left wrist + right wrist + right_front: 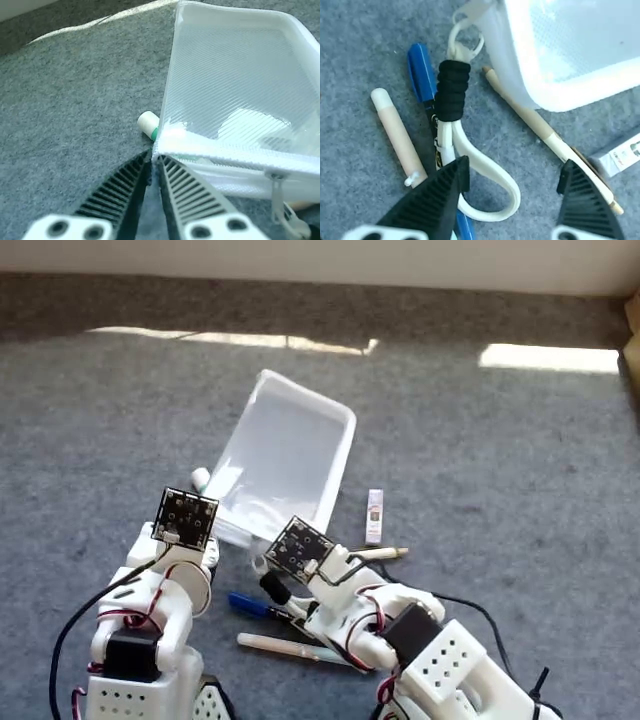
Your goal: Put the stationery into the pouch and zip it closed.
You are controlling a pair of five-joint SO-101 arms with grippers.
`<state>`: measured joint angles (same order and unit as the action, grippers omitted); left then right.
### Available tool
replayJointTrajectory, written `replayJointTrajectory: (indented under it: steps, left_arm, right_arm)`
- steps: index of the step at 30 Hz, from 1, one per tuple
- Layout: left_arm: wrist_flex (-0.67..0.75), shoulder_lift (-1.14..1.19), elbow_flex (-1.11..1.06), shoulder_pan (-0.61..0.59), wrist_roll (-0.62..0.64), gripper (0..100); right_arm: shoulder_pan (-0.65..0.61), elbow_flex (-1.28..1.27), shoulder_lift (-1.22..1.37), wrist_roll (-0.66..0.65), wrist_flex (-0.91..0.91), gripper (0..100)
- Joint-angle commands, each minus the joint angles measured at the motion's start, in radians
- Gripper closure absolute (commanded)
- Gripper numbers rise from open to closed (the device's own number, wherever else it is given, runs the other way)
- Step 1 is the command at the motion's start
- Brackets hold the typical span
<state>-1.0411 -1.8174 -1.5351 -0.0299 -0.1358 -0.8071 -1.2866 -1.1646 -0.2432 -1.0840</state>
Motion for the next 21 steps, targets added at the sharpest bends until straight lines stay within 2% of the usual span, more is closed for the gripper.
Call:
replayJointTrajectory:
  steps: [1, 9, 15, 21]
  left_arm:
    - [-0.002, -0.004, 0.047, -0.013, 0.002, 99]
    - [-0.002, -0.004, 0.045, -0.015, 0.002, 99]
    - [-0.002, -0.004, 0.045, -0.015, 0.002, 99]
    - [-0.002, -0.004, 0.045, -0.015, 0.0, 99]
  right_arm:
    - [0.021, 0.015, 0.119, 0.003, 0.025, 76.6]
    - [0.07, 0.054, 0.275, 0.002, 0.097, 79.3]
    - [0.153, 0.054, 0.263, -0.129, 0.091, 95.8]
    - [0.295, 0.104, 0.265, -0.226, 0.019, 97.6]
